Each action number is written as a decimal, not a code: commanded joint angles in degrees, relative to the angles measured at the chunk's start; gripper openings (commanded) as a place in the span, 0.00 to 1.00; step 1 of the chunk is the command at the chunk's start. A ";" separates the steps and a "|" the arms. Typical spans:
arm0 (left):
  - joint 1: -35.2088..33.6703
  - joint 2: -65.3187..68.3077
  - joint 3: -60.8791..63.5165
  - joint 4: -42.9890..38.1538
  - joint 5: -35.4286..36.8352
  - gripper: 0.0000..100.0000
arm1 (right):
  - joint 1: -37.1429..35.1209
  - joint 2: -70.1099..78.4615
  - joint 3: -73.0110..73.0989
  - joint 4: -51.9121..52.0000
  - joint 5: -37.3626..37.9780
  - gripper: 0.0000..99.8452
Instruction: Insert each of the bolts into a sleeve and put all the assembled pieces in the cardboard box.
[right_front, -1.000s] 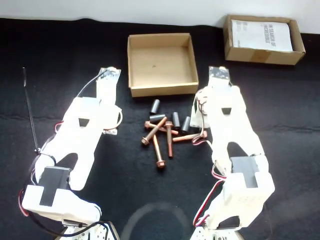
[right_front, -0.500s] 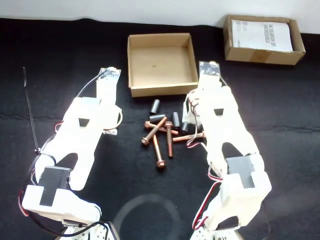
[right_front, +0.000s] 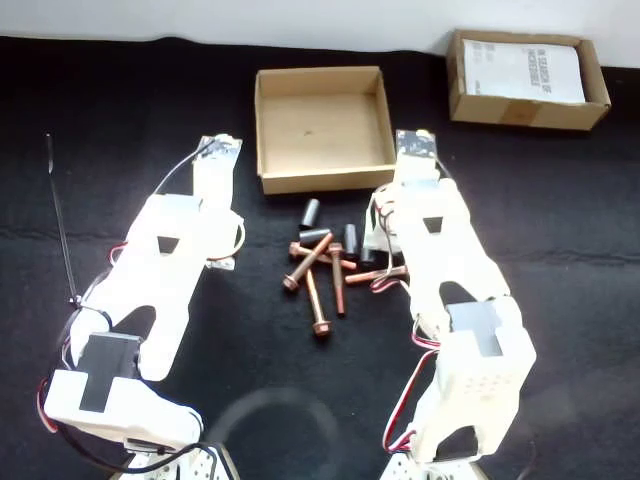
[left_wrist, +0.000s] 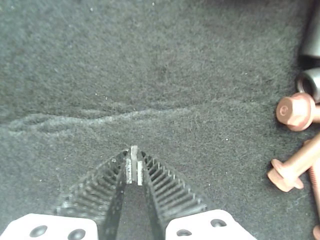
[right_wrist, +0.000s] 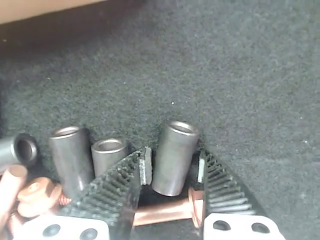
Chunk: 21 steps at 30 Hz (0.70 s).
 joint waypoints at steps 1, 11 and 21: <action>0.04 -0.31 -2.15 -0.09 -0.44 0.01 | 0.75 0.92 -0.22 -0.75 0.35 0.07; 0.04 -0.31 -2.15 -0.09 -0.44 0.01 | 3.30 -0.40 -2.33 3.82 0.44 0.01; 2.42 0.31 -1.80 -0.62 -0.44 0.01 | 3.30 -16.40 -17.71 23.08 8.09 0.01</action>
